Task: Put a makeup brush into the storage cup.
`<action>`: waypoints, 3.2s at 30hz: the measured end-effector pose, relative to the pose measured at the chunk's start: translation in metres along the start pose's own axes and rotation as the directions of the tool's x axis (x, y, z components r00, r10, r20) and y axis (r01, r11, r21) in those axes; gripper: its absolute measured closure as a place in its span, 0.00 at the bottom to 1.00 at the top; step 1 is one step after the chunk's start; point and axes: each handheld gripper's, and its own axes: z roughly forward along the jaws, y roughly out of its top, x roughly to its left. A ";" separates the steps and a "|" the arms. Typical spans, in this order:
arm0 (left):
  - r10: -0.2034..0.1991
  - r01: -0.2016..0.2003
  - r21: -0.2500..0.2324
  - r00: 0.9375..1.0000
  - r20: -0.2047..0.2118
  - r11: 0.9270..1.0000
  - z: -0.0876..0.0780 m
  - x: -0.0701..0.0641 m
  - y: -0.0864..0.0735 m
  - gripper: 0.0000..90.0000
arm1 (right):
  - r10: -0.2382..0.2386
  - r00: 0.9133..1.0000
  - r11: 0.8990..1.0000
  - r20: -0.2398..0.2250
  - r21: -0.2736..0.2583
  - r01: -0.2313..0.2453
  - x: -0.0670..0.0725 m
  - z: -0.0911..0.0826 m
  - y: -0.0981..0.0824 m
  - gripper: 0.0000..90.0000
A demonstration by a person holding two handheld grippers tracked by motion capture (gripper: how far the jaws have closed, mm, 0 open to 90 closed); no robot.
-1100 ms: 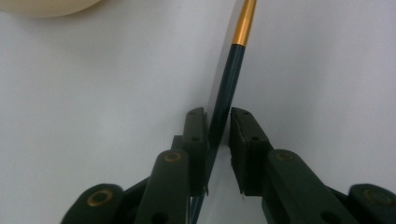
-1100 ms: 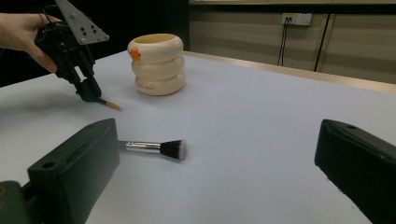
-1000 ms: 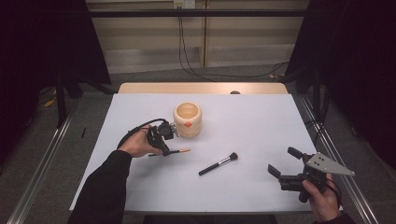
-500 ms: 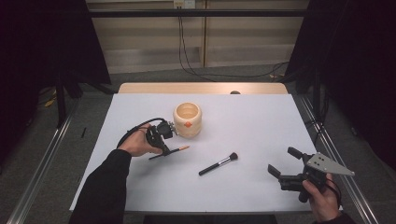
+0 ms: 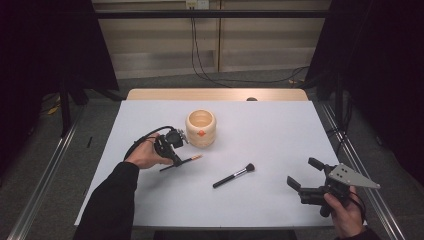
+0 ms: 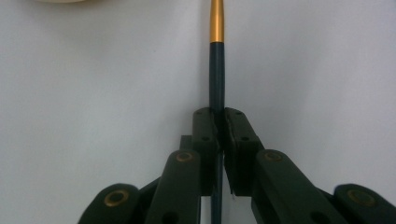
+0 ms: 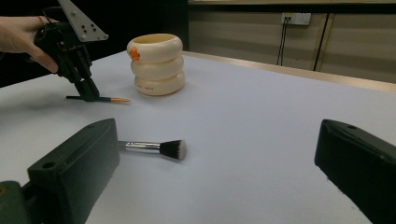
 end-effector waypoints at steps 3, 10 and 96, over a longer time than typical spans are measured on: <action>-0.005 0.005 -0.002 1.000 -0.004 1.000 -0.001 0.000 -0.002 0.93 | 0.003 1.000 1.000 -0.002 0.006 -0.003 0.000 0.000 0.000 0.00; -0.015 0.015 -0.024 1.000 -0.001 1.000 -0.002 0.000 -0.003 0.93 | -0.003 1.000 1.000 0.002 0.000 0.003 0.000 0.000 0.000 0.00; -0.279 0.100 -0.841 0.958 -0.063 0.532 -0.046 -0.042 -0.049 0.93 | 0.004 1.000 1.000 0.005 -0.004 -0.004 0.000 0.000 0.000 0.00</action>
